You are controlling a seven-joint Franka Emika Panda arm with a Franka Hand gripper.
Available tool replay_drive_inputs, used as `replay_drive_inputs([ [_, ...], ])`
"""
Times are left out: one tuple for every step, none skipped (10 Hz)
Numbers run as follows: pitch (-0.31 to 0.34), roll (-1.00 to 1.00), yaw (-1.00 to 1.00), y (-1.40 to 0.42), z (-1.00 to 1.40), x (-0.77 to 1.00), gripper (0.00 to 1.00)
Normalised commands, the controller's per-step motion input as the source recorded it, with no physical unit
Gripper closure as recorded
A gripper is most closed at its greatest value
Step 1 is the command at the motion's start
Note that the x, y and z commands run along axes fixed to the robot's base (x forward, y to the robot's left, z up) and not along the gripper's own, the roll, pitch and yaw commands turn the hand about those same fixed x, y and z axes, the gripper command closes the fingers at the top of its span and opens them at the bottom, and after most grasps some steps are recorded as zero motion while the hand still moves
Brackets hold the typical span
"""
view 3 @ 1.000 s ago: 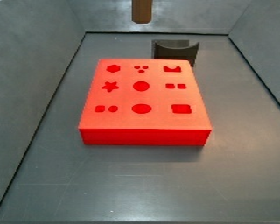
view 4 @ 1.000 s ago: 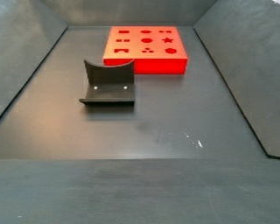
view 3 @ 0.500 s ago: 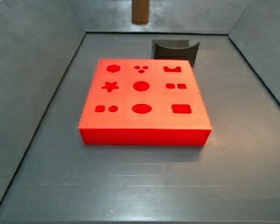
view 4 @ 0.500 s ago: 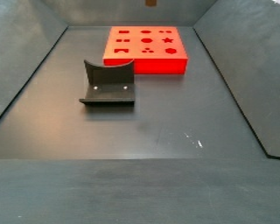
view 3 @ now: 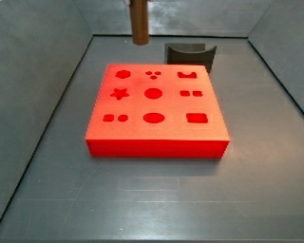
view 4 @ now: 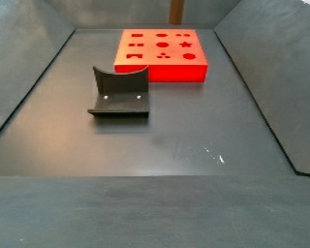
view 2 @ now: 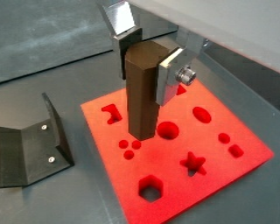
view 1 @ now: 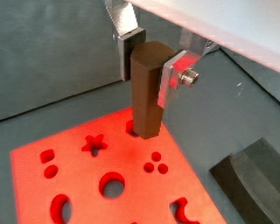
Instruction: Insert the hexagon object.
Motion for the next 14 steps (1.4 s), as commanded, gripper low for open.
replay_drive_inputs([
  [-0.037,0.14,0.0,0.29,-0.52,-0.16,1.0],
  [0.019,0.04,0.08,0.09,-0.57,-0.11,1.0],
  [0.234,0.05,0.56,0.02,-0.56,0.0,1.0],
  [0.264,0.07,0.73,0.0,-0.44,-0.05,1.0],
  [0.25,0.0,0.6,0.0,-0.51,0.0,1.0],
  [0.121,0.0,0.28,-0.01,-0.23,0.0,1.0],
  [0.053,0.06,0.12,-0.01,-0.13,0.0,1.0],
  [0.0,0.03,0.0,0.0,-0.03,-0.26,1.0],
  [0.0,0.0,0.0,0.06,-0.05,-0.39,1.0],
  [0.0,0.0,0.0,0.02,-0.13,-0.41,1.0],
  [0.0,0.0,0.0,0.0,-0.12,-0.28,1.0],
  [0.014,0.01,0.11,-0.2,-0.11,0.18,1.0],
  [0.019,0.0,0.13,-0.03,-0.13,0.33,1.0],
  [0.0,0.0,0.1,0.01,-0.2,0.18,1.0],
])
